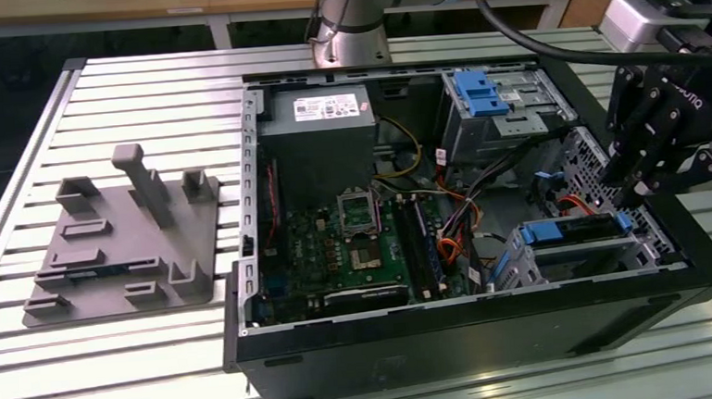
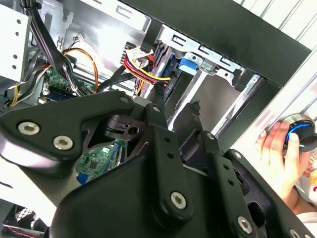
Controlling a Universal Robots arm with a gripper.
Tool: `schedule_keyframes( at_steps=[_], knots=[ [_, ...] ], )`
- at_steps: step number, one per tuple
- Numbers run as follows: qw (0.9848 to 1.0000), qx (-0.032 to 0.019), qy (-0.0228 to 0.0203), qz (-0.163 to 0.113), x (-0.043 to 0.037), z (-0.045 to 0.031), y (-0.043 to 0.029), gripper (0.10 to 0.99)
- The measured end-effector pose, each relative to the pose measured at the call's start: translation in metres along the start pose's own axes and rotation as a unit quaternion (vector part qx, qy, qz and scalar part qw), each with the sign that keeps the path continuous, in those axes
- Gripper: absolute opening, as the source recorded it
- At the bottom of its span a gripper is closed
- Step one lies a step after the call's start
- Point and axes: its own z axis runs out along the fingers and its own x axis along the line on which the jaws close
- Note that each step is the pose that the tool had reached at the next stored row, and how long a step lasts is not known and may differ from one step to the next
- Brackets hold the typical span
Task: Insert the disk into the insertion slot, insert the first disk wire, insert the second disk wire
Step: 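Insert the second disk wire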
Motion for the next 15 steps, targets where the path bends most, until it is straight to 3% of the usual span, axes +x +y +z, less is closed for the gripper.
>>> schedule_keyframes(
  at_steps=[8, 10, 12, 15],
  knots=[
    [1.0, -0.0001, 0.0, 0.0, -0.0001, -0.0001, 0.0, 0.357],
    [1.0, -0.0006, 0.0006, 0.0, -0.0015, -0.0068, 0.0002, 0.357],
    [1.0, -0.0005, 0.0037, 0.0, -0.0065, -0.014, 0.0007, 0.357],
    [0.9999, 0.0004, 0.0151, 0.0, -0.015, -0.0186, 0.0018, 0.357]
  ],
)
